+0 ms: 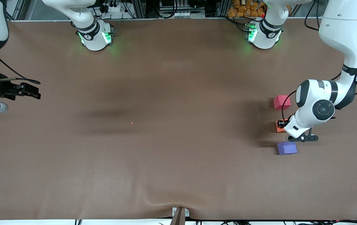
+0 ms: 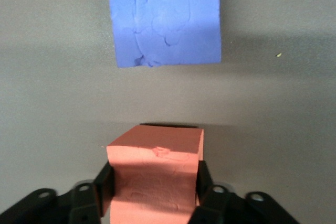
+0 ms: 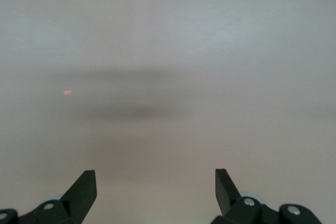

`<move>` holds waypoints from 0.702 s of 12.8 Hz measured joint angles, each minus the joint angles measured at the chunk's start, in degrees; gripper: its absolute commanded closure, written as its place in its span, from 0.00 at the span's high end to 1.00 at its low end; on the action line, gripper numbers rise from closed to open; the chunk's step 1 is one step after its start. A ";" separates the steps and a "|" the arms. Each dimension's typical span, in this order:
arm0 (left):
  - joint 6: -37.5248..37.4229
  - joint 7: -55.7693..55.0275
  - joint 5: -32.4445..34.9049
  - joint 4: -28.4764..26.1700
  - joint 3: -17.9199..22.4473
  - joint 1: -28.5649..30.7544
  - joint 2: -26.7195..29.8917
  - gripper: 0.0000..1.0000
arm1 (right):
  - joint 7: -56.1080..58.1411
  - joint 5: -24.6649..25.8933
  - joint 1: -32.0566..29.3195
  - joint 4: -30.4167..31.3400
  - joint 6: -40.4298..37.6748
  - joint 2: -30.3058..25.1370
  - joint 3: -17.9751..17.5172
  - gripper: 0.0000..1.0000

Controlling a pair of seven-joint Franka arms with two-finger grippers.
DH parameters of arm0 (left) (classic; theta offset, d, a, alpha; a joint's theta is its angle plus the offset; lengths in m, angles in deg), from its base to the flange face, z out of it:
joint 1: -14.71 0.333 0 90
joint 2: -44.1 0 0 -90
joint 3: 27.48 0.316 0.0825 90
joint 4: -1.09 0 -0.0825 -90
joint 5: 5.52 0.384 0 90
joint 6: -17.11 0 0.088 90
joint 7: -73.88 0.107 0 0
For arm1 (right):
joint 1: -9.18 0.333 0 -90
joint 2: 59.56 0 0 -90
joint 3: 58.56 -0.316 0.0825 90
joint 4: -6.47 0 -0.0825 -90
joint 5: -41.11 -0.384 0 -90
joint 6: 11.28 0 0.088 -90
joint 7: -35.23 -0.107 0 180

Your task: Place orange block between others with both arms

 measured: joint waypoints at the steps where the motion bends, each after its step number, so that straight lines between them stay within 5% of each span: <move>1: 0.10 -0.03 0.00 0.08 0.00 0.00 0.00 1.00 | 0.00 -0.88 0.00 -0.26 -0.99 -0.29 -0.02 1.00; 5: -2.30 -0.05 0.00 4.36 -0.06 0.08 0.91 1.00 | 0.00 4.14 -0.13 -2.71 -7.39 -2.17 0.08 1.00; 9: -19.25 0.00 0.00 18.71 -2.79 -0.05 2.99 1.00 | 0.01 5.28 -0.19 -9.00 -14.75 -3.45 0.38 1.00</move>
